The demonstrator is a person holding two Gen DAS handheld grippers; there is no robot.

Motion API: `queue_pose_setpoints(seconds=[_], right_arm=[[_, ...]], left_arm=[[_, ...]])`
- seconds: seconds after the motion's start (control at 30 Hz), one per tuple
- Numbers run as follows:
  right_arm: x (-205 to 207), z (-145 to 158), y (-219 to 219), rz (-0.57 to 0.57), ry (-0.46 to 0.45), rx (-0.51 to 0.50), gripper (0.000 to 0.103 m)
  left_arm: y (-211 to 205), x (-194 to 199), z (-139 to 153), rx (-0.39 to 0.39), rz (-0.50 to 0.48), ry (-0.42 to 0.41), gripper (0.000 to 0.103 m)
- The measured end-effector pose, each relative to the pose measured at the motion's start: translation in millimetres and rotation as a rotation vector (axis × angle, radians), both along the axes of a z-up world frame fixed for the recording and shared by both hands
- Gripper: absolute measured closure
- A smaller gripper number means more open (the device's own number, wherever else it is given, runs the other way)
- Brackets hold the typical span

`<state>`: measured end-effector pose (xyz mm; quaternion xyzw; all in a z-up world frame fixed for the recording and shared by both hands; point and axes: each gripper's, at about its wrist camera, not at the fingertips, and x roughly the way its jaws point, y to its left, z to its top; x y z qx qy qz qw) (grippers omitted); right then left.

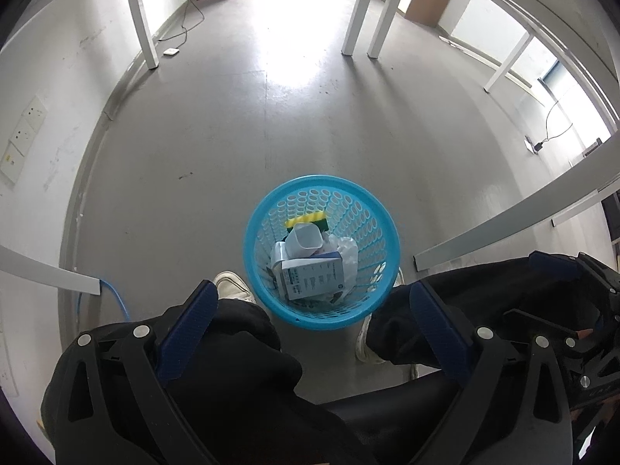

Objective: Collect trash

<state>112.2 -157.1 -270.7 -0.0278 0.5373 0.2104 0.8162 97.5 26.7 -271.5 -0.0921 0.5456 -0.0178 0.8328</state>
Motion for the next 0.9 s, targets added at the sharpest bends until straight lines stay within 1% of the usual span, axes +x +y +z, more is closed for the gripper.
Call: queue_pose_setpoints(seconds=[0.67, 0.9], right_arm=[[6, -8, -3, -0.020, 0.022, 0.022, 0.008], [14, -7, -5, -0.030, 0.034, 0.026, 0.008]], left_arm=[[-2, 4, 0, 0.004, -0.001, 0.005, 0.006], [-4, 5, -2, 0.005, -0.017, 0.004, 0.006]])
